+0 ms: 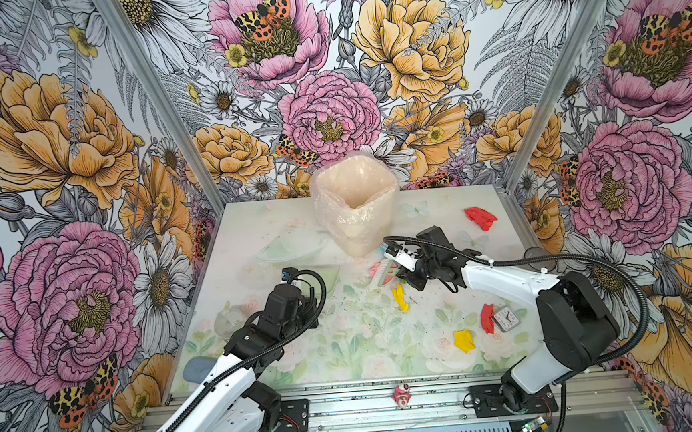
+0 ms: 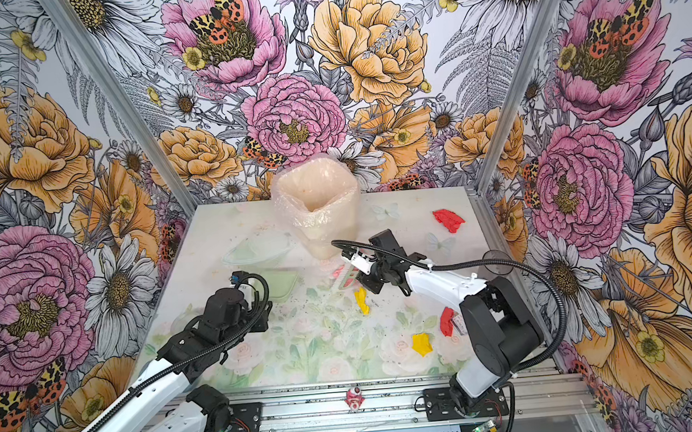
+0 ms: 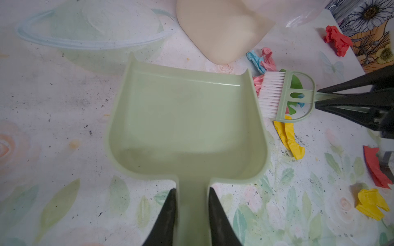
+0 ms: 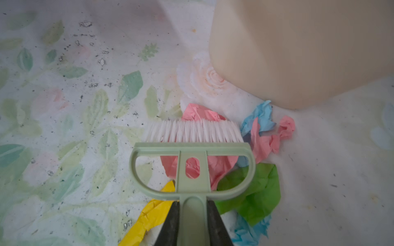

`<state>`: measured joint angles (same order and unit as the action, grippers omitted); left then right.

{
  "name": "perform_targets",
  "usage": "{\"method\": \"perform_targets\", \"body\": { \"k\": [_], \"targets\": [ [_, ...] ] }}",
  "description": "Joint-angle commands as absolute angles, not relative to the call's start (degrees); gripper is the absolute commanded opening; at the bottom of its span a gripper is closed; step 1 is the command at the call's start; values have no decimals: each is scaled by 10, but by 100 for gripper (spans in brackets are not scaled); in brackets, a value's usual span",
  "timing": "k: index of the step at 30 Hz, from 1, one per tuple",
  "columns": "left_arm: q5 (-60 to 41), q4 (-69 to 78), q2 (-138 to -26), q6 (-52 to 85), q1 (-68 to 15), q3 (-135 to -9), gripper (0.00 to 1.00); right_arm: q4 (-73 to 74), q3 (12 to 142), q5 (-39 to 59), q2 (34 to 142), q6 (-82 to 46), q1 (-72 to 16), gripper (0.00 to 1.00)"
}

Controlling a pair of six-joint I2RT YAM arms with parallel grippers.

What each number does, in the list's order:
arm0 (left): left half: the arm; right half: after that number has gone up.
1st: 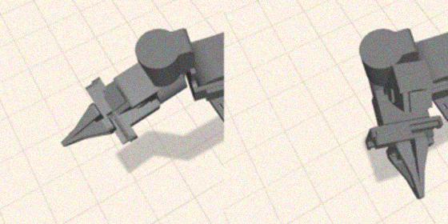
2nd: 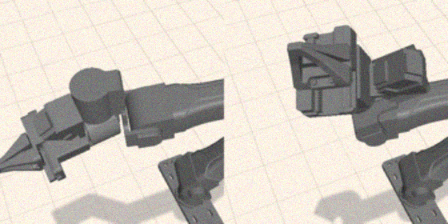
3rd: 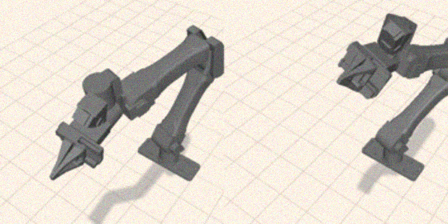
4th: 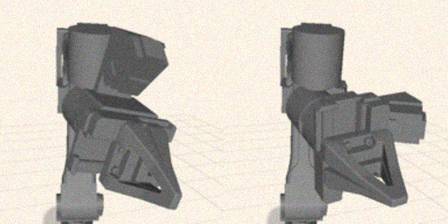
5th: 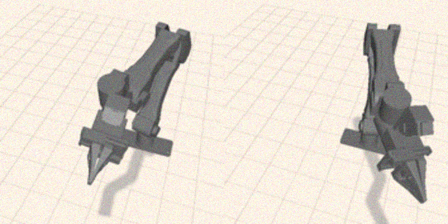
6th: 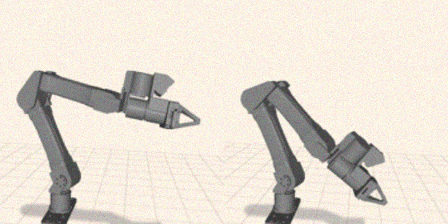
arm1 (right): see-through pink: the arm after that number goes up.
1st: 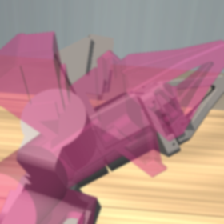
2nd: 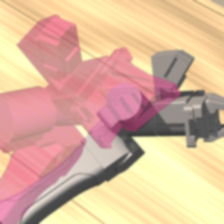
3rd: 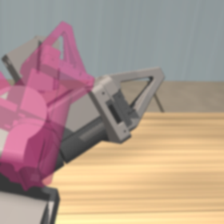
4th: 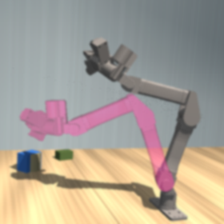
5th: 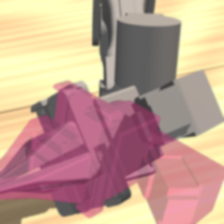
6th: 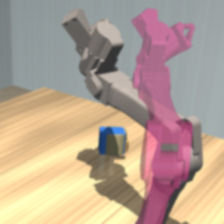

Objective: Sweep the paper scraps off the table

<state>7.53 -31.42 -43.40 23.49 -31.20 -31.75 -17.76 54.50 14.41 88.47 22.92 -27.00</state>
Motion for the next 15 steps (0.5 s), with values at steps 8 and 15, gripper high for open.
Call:
{"method": "perform_targets", "body": {
  "k": [8,15],
  "targets": [
    [34,-257,-452,204,-311,-318,0,-222,514,68,754,197,-222,0],
    [22,-212,-523,182,-322,-332,0,-267,548,188,703,104,-222,0]
  ]
}}
